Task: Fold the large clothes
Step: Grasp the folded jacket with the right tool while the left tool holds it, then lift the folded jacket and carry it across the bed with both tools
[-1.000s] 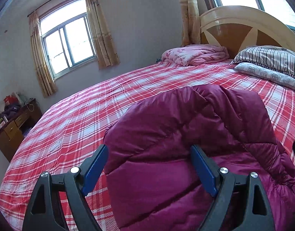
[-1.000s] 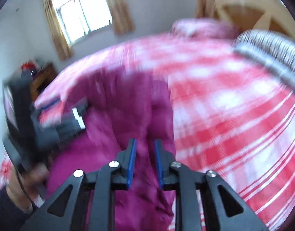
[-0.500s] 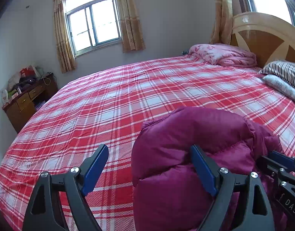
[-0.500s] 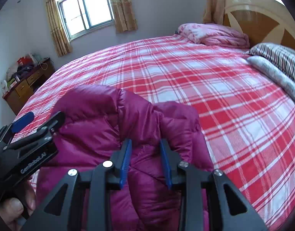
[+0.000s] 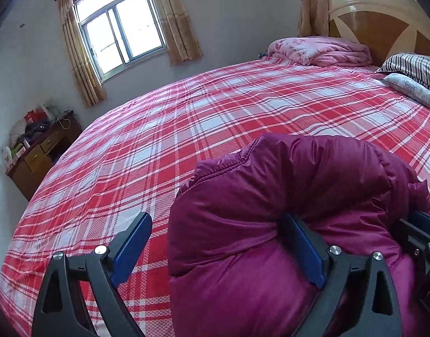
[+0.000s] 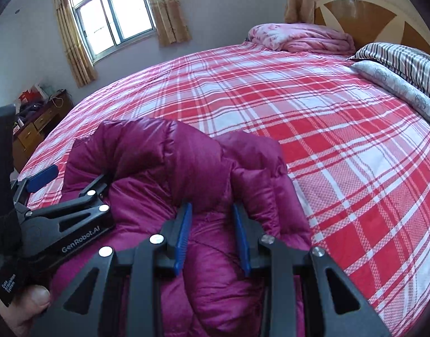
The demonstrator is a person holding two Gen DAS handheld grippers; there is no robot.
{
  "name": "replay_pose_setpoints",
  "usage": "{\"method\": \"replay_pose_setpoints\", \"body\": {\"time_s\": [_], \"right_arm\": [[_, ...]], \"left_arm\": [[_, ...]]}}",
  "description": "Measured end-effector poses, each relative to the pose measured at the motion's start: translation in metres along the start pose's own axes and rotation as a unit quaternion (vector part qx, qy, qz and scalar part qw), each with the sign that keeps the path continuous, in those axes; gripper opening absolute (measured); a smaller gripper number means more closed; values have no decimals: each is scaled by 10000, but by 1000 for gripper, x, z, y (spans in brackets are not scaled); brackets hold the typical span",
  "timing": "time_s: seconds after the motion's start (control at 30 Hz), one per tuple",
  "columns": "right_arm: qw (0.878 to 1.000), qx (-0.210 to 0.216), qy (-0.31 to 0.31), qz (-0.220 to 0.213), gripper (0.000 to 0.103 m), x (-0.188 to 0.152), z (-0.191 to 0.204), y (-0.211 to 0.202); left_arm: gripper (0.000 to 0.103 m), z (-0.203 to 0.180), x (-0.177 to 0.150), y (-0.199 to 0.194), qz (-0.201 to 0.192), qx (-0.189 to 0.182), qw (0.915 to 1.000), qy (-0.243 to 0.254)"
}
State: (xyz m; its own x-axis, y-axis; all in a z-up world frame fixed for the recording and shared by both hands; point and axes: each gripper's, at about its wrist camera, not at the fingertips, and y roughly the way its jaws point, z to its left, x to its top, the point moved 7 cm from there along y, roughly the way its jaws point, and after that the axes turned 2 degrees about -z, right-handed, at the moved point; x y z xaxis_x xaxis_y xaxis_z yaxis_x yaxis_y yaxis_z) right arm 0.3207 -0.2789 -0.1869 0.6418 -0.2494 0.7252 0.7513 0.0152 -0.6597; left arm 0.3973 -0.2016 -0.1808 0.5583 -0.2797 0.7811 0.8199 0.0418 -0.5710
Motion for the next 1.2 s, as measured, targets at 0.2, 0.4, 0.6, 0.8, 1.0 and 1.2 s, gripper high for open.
{"method": "replay_pose_setpoints", "body": {"time_s": [0.2,0.4,0.6,0.8,1.0,1.2], "right_arm": [[10000,-62,-28,5,34,-2,0,3],[9999,-105,-54,16,34,-4,0,6],[10000,-50,-7,48,34,-4,-1,8],[10000,-47,4,54,34,-5,-1,9],[10000,-14,20,62,34,-5,-1,10],[10000,-20,17,65,34,-6,-2,10]], "left_arm": [[96,-2,-3,3,21,3,10000,50],[96,-2,-4,6,60,-13,10000,48],[96,-2,-4,8,65,2,10000,69],[96,-3,-5,9,62,21,9999,87],[96,-4,-5,10,60,27,9999,93],[96,-5,-6,10,43,54,9999,130]]}}
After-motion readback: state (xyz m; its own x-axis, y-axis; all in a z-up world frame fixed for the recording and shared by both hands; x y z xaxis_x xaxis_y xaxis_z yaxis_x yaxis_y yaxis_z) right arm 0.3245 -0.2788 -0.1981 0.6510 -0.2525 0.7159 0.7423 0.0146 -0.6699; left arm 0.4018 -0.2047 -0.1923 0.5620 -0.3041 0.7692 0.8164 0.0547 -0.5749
